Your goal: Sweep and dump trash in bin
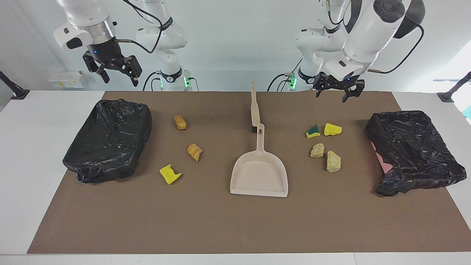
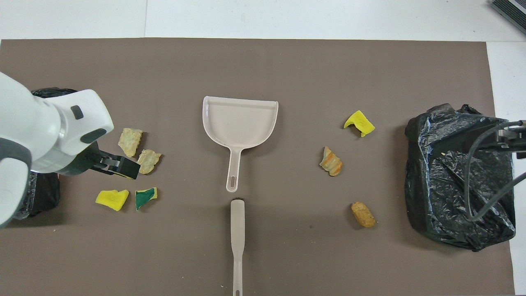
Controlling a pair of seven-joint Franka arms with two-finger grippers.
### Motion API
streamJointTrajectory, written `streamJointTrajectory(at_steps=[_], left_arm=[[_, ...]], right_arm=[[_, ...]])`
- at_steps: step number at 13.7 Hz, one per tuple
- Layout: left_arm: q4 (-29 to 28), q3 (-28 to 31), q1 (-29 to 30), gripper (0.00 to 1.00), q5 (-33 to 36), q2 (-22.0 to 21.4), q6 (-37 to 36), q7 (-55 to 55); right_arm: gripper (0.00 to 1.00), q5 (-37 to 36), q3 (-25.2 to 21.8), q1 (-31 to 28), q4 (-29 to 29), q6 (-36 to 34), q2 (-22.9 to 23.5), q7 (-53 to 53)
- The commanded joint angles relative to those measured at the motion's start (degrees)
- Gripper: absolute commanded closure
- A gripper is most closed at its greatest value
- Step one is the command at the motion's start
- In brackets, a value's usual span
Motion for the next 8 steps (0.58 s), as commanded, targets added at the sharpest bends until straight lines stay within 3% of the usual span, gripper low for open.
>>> streamJointTrajectory(at_steps=[1, 5, 8], left_arm=[[-9.8, 1.0, -5.8, 0.0, -1.0, -5.8, 7.5, -7.5], [-13.0, 0.9, -12.6, 0.0, -1.1, -6.3, 10.5, -14.8], [-17.7, 1.0, -17.5, 0.0, -2.6, -8.4, 14.1, -19.1]], right_arm=[[0.0, 0.1, 0.4, -0.5, -1.1, -0.7, -1.2, -1.8], [0.0, 2.4, 0.6, -0.5, -2.5, 3.7, -1.1, -1.1], [0.0, 2.5, 0.9, 1.0, -4.0, 8.0, 1.7, 2.0]])
